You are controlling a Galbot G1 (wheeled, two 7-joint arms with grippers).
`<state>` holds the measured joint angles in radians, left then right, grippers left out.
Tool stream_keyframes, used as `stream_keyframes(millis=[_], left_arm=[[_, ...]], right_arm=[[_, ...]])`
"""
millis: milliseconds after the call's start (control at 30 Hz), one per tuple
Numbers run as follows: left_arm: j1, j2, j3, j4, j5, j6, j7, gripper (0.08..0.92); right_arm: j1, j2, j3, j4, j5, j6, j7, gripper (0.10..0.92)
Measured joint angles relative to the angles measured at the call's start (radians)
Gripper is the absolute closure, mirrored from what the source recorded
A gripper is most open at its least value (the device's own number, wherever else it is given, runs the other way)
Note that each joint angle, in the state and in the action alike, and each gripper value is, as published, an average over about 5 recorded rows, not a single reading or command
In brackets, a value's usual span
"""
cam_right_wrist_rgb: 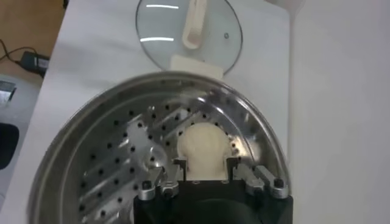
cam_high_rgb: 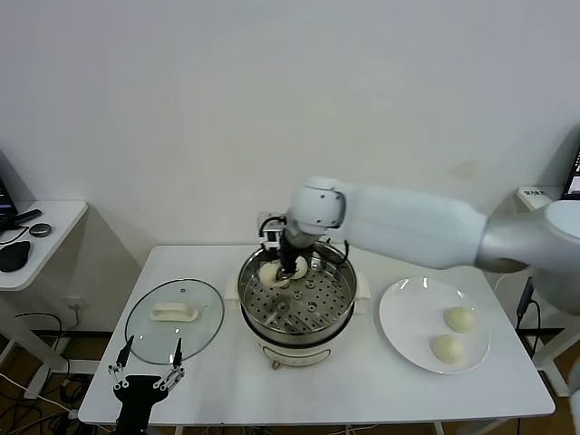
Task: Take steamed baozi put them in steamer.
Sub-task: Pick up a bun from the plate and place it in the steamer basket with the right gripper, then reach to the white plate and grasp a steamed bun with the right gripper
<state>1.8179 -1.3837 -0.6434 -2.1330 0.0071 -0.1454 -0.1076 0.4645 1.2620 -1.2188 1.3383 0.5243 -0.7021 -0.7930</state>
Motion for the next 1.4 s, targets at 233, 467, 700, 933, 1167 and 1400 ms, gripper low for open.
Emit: stream_keyframes(millis=[233,467,700,933,1167,1400], left_arm=[[-0.002,0.001,-0.006,0.004,-0.007,-0.003,0.0,0.177],[-0.002,-0.002,-0.006,0.008,-0.007,-0.007,-0.001,0.177],[0.0,0.0,-0.008,0.008,-0.008,-0.007,-0.001,0.177],[-0.001,0.001,-0.003,-0.003,-0.011,-0.006,0.001,0.177],[-0.001,0.008,0.003,-0.001,-0.011,-0.006,0.002,0.177],[0.004,0.008,0.013,0.005,-0.005,-0.007,0.002,0.177]], right_arm=[[-0.042,0.044,-0.004,-0.056,-0.023,-0.011,0.011,0.595],[-0.064,0.056,0.012,-0.081,-0.028,-0.016,0.012,0.425],[-0.031,0.025,0.031,-0.039,-0.021,-0.018,-0.023,0.234],[0.062,-0.112,0.044,0.096,-0.041,0.002,-0.111,0.203],[0.11,-0.368,0.068,0.263,-0.162,0.108,-0.263,0.203],[0.04,-0.653,0.141,0.347,-0.338,0.279,-0.396,0.203]])
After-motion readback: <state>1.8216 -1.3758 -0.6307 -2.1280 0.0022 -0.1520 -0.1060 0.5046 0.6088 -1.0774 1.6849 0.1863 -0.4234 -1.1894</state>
